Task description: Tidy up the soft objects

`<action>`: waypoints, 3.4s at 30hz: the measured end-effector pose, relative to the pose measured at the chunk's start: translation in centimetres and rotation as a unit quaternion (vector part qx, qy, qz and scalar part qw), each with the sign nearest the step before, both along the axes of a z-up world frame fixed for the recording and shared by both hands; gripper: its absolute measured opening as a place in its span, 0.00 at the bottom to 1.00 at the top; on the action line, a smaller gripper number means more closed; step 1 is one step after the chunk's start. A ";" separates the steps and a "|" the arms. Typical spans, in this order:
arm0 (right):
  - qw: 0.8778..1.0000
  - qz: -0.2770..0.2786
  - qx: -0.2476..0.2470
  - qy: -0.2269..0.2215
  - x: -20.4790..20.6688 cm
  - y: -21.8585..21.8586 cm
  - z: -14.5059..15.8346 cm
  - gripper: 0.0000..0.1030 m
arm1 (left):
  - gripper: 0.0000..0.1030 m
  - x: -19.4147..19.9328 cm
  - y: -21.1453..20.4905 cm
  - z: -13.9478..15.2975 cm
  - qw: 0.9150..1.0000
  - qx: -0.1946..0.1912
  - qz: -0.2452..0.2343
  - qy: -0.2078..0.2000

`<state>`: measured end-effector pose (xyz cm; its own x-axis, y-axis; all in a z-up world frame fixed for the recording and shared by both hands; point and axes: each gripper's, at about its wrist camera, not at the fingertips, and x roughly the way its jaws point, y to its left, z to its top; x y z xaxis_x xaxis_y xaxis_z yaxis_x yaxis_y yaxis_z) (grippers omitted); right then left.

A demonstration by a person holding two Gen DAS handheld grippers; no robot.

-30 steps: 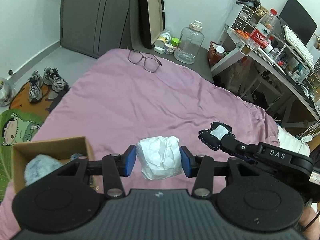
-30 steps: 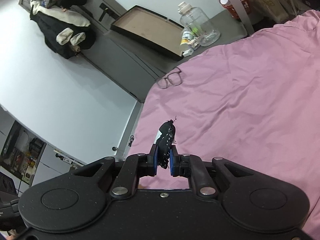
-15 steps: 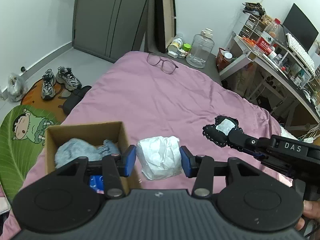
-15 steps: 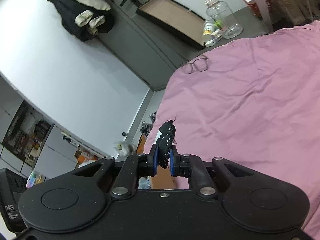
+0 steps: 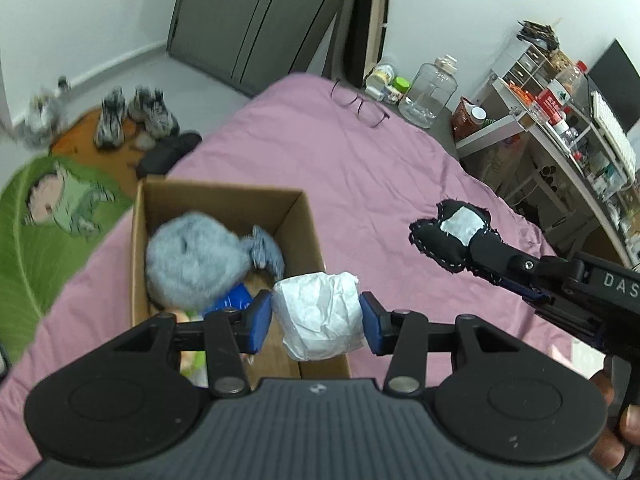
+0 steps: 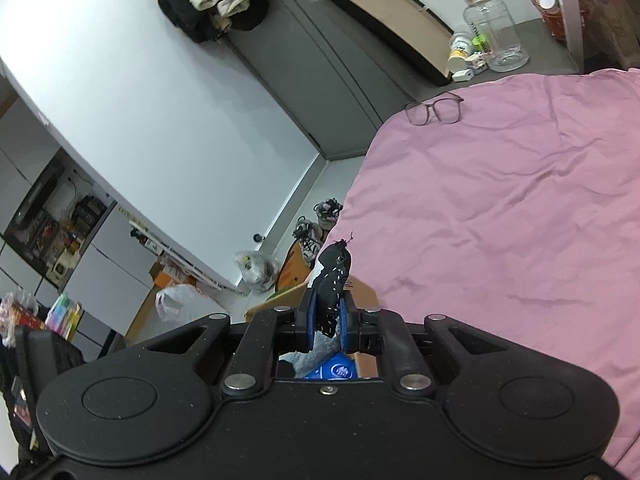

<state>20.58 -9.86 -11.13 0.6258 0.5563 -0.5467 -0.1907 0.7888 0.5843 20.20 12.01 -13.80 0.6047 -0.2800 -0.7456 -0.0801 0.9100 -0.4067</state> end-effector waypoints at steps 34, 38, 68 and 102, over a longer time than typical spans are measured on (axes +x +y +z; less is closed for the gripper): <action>0.997 0.065 -0.038 0.021 0.6 6.3 -1.7 0.24 | 0.55 -1.0 4.0 0.2 0.996 0.005 0.084 0.006; 0.998 0.057 -0.032 0.018 0.6 5.8 -2.0 0.38 | 0.55 -0.8 4.1 -0.2 0.996 0.006 0.086 0.012; 0.996 0.068 -0.061 0.015 -3.8 -1.7 3.4 1.00 | 1.00 -5.1 1.0 5.8 0.995 0.089 0.051 0.013; 0.991 0.084 -0.095 -0.037 -14.7 -8.2 9.7 1.00 | 1.00 -16.5 -7.4 13.7 0.990 0.121 0.035 -0.060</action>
<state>5.87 -18.07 -1.48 0.5759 0.5466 -0.6079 -0.3649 0.8373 0.4073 3.72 4.66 -0.14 0.7049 -0.0560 -0.7071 -0.1101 0.9762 -0.1871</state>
